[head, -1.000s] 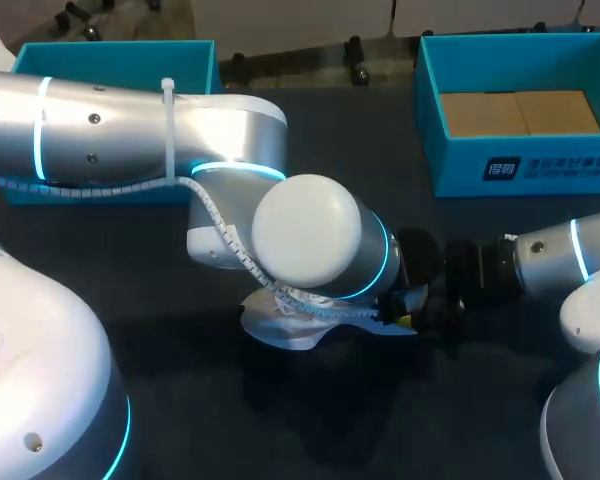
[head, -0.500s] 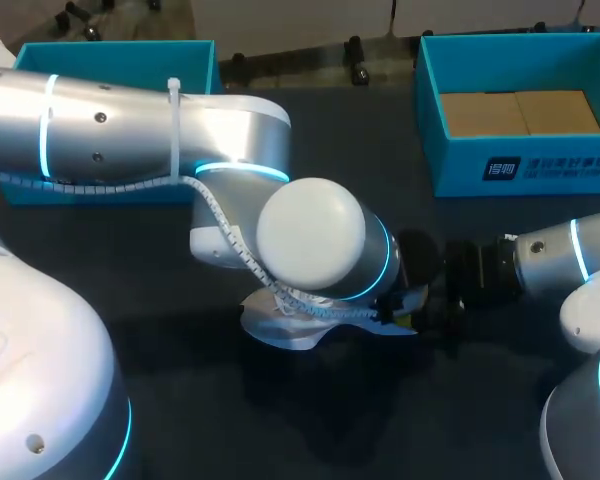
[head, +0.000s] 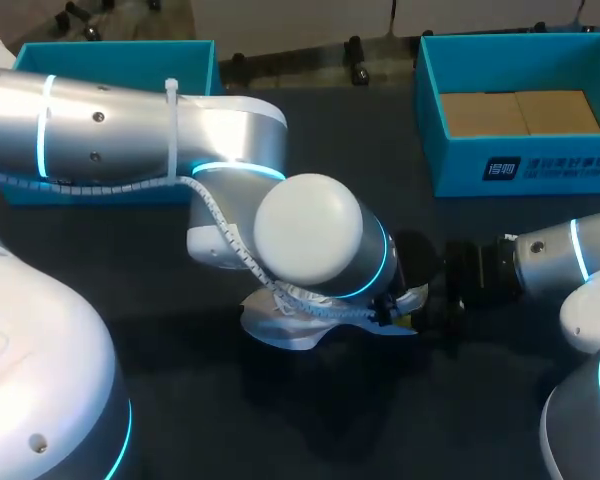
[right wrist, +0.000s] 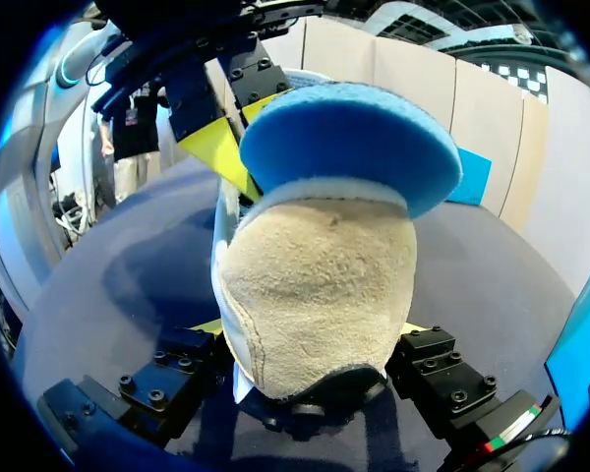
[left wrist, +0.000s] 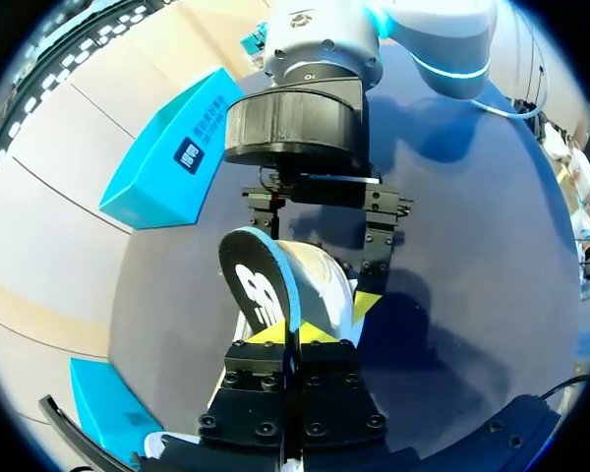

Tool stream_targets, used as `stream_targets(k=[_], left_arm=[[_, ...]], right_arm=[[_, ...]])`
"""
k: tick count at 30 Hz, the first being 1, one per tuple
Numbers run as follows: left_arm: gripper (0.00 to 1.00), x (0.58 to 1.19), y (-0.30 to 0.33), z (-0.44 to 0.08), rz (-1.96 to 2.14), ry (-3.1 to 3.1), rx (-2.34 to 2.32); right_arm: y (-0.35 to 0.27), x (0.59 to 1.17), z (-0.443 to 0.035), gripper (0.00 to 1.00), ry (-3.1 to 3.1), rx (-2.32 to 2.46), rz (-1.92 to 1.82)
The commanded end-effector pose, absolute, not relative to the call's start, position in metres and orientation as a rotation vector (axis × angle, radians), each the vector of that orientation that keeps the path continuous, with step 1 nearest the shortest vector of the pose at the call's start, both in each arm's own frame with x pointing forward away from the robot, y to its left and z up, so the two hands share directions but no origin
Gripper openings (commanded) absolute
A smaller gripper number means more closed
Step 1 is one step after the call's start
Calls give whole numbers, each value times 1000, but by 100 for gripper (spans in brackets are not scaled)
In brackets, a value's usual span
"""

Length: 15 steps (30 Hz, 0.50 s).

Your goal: Take the shoe out of the shoebox, open the shoe tongue, remove and reinsert the insole, then place the shoe into the shoebox

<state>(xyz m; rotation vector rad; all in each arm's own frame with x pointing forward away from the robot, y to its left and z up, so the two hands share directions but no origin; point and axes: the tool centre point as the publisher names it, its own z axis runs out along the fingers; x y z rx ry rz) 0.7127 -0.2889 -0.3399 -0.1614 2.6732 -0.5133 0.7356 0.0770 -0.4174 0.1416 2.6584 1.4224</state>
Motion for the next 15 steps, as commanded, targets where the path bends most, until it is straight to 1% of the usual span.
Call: stream_targets(k=[1,9,15], left_arm=[[0,715,-282,-338,-522,2690,-157],[0,708,-275,-326,-562,2731,-169],[0,701,-273,-314,-656,2735,-83]], right_arm=[[78,735,-419,0,2659,142,1418],[78,735,-419,0,2659,142,1418],[78,735,-419,0,2659,142,1418]])
